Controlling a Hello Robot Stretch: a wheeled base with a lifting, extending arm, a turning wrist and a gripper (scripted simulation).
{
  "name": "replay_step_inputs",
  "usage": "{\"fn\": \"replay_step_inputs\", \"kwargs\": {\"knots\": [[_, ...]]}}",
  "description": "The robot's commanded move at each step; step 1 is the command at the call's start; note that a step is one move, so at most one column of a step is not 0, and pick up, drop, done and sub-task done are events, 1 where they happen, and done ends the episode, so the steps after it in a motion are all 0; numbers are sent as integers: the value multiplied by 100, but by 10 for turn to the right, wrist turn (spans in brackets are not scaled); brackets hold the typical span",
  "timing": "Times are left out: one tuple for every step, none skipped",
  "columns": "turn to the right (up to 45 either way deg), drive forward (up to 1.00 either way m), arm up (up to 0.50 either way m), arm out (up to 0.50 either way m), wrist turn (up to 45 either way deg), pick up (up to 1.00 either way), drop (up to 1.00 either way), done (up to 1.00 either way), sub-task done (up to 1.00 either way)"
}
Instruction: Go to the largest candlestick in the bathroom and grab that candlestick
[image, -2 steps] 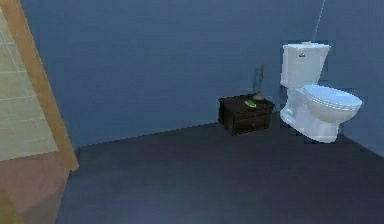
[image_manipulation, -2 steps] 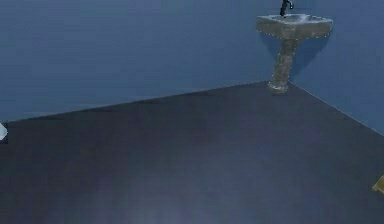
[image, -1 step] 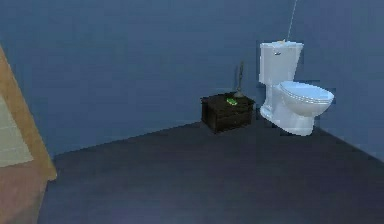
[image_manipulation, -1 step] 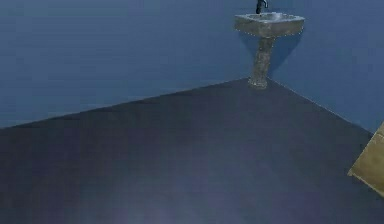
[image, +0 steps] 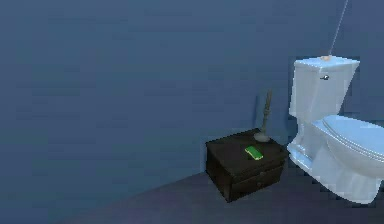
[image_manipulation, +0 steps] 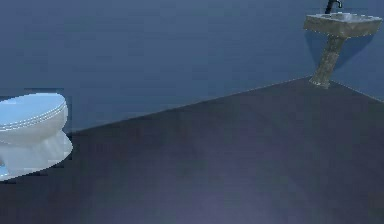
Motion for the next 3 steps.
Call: {"fn": "replay_step_inputs", "kwargs": {"knots": [[60, 0, 0, 0, 0, 0, 0, 0, 0], [0, 65, 0, 0, 0, 0, 0, 0, 0], [-450, 0, 0, 0, 0, 0, 0, 0, 0]]}}
